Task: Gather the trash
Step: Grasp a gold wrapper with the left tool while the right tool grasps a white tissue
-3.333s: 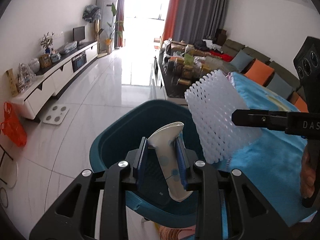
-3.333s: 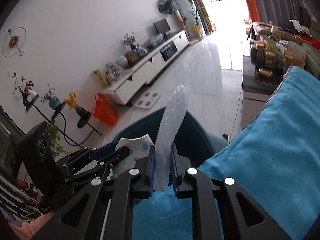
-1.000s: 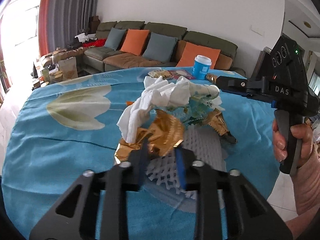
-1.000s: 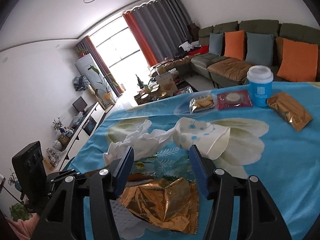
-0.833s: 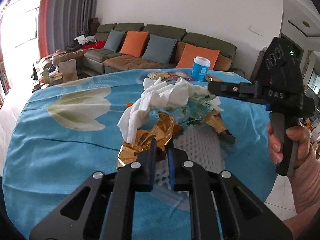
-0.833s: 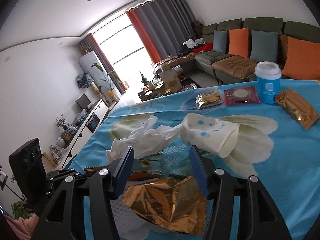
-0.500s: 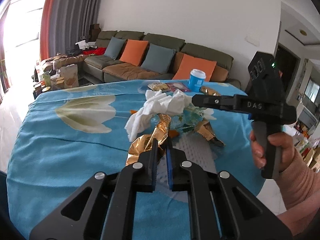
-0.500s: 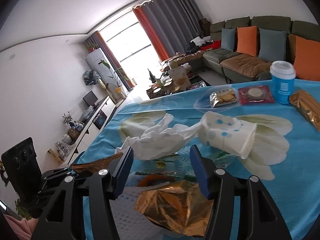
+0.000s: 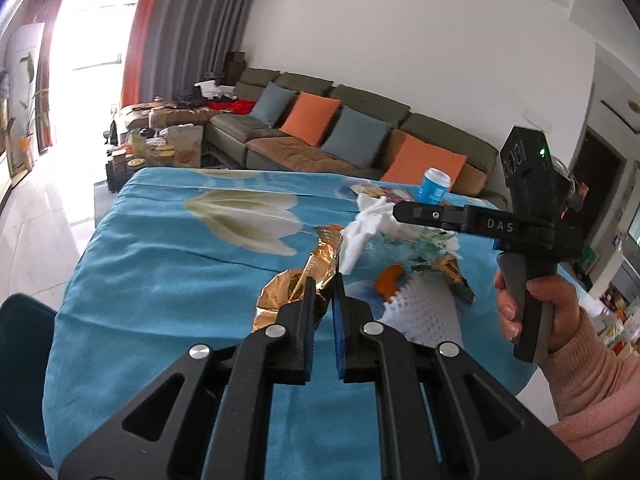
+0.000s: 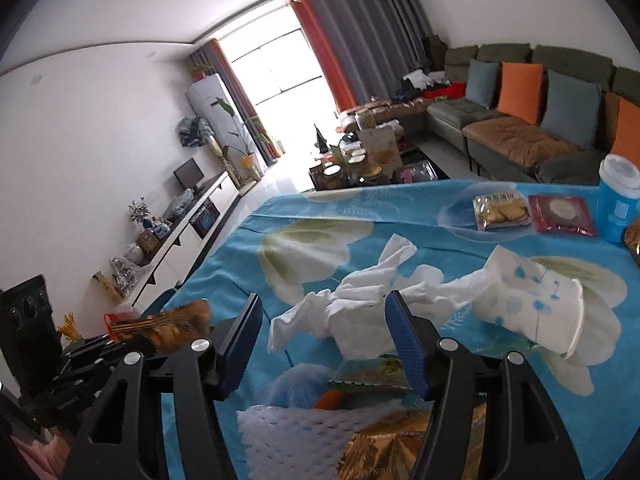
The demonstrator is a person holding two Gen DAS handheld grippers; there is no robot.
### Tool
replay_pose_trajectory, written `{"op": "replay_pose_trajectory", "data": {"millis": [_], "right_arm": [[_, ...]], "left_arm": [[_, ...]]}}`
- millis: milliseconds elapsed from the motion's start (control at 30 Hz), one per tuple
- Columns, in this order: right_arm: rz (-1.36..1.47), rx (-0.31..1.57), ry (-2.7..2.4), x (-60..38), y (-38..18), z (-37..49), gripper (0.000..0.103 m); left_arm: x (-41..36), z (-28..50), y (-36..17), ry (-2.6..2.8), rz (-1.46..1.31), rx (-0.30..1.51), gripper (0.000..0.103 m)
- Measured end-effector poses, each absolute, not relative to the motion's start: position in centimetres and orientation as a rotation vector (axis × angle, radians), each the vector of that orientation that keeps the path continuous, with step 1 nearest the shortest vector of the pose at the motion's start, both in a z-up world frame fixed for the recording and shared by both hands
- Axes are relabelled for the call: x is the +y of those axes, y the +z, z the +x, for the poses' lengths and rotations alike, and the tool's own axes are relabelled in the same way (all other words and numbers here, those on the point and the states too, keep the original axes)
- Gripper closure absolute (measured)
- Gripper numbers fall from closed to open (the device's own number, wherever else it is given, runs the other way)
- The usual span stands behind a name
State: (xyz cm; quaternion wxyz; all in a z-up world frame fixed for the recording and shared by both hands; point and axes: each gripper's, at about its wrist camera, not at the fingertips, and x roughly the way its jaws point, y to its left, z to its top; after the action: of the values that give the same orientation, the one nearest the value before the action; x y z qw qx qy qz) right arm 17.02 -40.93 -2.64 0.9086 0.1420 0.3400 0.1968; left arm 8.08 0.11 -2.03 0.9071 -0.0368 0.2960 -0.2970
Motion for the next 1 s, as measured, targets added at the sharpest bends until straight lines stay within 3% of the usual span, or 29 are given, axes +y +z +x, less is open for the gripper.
{"op": "replay_pose_trajectory", "data": {"millis": [333,900,1000], "right_arm": [[0.350,0.719,0.413,-40.7,-2.8,17.8,0.095],[0.294,0.636,0.506,-36.9,0.9,16.7,0.101],[0.251,0.634,0.437,-36.6,1.0,16.5,0.086]], "left_arm": [[2.1,7.5,-2.7,-0.573,-0.093,0.618,0.095],[5.9,6.3,-1.6,-0.511,-0.133,0.570,0.095],[6.5,6.2,-1.7,-0.503,-0.145,0.568,0.095]]}}
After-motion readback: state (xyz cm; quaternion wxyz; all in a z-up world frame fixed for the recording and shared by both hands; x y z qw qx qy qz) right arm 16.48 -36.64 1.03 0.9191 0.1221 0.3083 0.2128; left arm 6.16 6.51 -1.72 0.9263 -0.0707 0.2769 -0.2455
